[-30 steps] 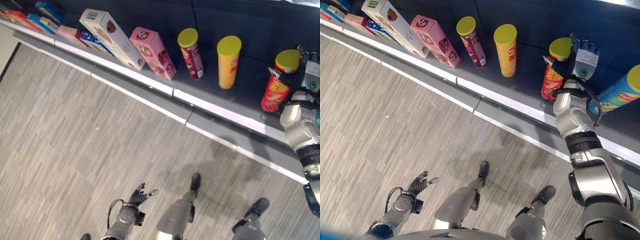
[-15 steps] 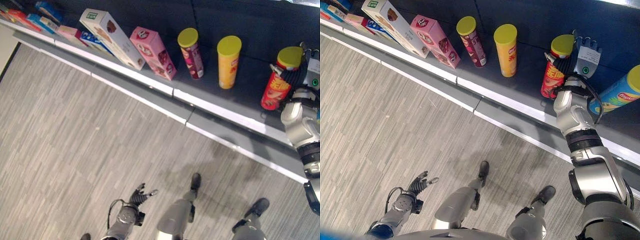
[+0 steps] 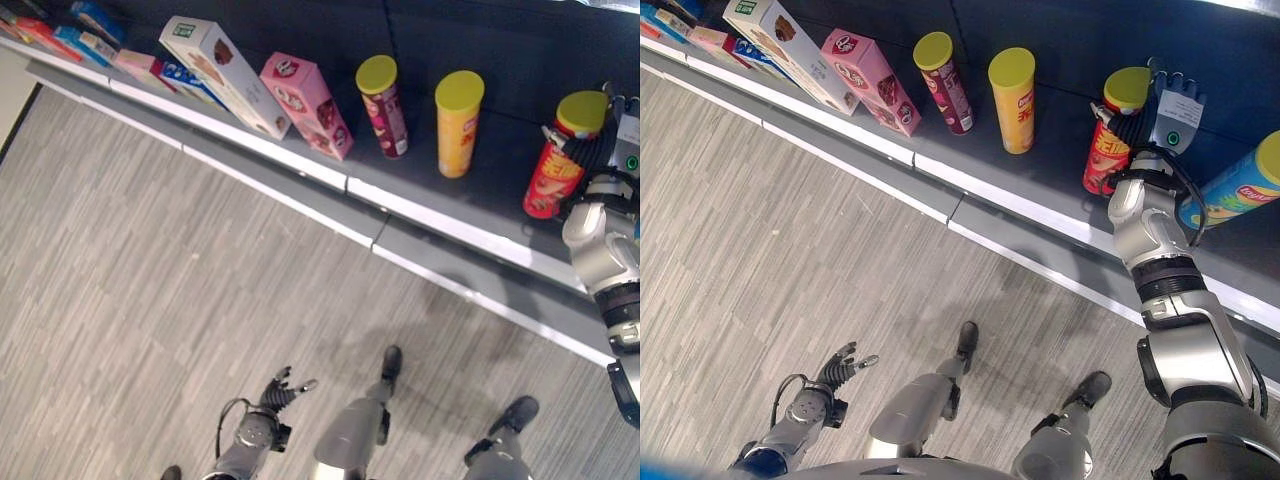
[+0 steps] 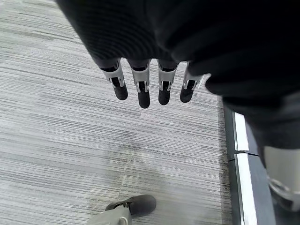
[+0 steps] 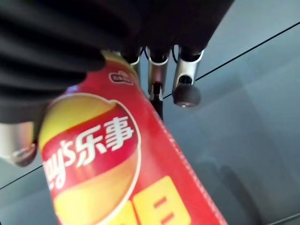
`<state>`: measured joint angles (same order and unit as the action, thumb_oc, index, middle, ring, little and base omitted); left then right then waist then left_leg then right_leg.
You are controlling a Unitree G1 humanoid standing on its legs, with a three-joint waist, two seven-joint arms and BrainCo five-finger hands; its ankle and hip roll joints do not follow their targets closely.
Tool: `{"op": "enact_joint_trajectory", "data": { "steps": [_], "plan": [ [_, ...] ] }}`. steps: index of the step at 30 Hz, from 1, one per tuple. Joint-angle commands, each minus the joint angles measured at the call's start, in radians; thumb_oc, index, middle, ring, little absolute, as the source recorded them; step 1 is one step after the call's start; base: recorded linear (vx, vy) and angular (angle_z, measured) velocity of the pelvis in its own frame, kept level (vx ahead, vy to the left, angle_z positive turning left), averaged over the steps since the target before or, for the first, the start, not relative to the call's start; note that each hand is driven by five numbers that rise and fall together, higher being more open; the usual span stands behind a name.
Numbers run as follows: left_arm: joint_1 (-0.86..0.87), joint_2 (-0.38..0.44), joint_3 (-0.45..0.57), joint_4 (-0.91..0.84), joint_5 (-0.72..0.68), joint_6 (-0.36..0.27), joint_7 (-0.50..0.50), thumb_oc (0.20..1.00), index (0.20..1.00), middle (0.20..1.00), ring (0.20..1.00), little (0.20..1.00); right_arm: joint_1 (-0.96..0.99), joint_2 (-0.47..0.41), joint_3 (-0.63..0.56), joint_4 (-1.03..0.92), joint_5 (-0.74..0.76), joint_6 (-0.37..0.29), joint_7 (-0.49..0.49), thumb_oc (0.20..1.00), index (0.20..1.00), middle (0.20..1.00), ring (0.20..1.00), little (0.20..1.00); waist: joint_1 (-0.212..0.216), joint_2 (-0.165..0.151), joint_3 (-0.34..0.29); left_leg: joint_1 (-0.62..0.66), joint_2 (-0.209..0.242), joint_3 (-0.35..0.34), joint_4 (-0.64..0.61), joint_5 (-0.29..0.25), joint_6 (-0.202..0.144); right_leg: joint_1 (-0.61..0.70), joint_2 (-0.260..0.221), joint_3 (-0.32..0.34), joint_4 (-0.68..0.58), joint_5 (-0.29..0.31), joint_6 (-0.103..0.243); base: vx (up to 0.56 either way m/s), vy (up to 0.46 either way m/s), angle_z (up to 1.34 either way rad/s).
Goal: Put the goods on the table back onto the shelves and tidy them up.
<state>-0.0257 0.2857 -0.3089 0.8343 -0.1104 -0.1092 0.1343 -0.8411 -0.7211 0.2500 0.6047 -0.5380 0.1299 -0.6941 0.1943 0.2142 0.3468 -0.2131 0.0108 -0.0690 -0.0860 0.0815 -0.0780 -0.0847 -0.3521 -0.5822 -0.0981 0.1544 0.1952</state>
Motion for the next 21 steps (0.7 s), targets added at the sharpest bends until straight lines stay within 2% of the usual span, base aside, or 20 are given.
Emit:
{"op": "enact_joint_trajectory", "data": {
  "steps": [1,13,14,15,21],
  "plan": [
    [-0.031,0.063,-0.074,0.026,0.007,-0.020,0.023,1.000,1.000,1.000,1.000,1.000,-0.127,-0.045,0.064,0.007,0.014,-0.023,-0.052,0.200,0.200,0.200,0.200,0.200,0.030,-0.018,-0.032,-0.029,0.010,0.061,-0.001,-0.029,-0.037,-0.019,-0.071,0.077,0.165,-0.113,0.058,0.00,0.000,0.00],
    [-0.034,0.066,-0.074,0.028,0.006,-0.022,0.029,1.000,1.000,1.000,1.000,1.000,-0.144,-0.033,0.086,0.033,0.028,-0.027,-0.047,0.206,0.206,0.206,0.206,0.206,0.036,-0.020,-0.030,-0.032,0.008,0.054,-0.001,-0.027,-0.038,-0.019,-0.072,0.071,0.166,-0.108,0.059,0.00,0.000,0.00],
    [-0.034,0.066,-0.073,0.027,0.005,-0.022,0.029,1.000,1.000,1.000,1.000,1.000,-0.141,-0.031,0.087,0.033,0.027,-0.028,-0.047,0.740,0.740,0.740,0.740,0.740,0.035,-0.020,-0.030,-0.032,0.008,0.055,-0.001,-0.027,-0.038,-0.020,-0.072,0.071,0.165,-0.108,0.059,0.00,0.002,0.04],
    [-0.034,0.066,-0.073,0.027,0.004,-0.022,0.030,1.000,1.000,1.000,1.000,1.000,-0.140,-0.029,0.088,0.032,0.027,-0.027,-0.047,1.000,1.000,1.000,1.000,1.000,0.035,-0.020,-0.030,-0.032,0.008,0.055,-0.001,-0.027,-0.038,-0.020,-0.072,0.071,0.166,-0.108,0.059,-0.01,0.005,0.04],
    [-0.037,0.063,-0.076,0.026,0.004,-0.021,0.034,1.000,1.000,1.000,1.000,1.000,-0.131,-0.012,0.082,0.019,0.031,-0.029,-0.056,1.000,1.000,1.000,1.000,1.000,0.030,-0.026,-0.028,-0.031,0.009,0.061,-0.001,-0.029,-0.038,-0.022,-0.072,0.076,0.164,-0.104,0.059,0.00,0.001,0.01]
  ]
}}
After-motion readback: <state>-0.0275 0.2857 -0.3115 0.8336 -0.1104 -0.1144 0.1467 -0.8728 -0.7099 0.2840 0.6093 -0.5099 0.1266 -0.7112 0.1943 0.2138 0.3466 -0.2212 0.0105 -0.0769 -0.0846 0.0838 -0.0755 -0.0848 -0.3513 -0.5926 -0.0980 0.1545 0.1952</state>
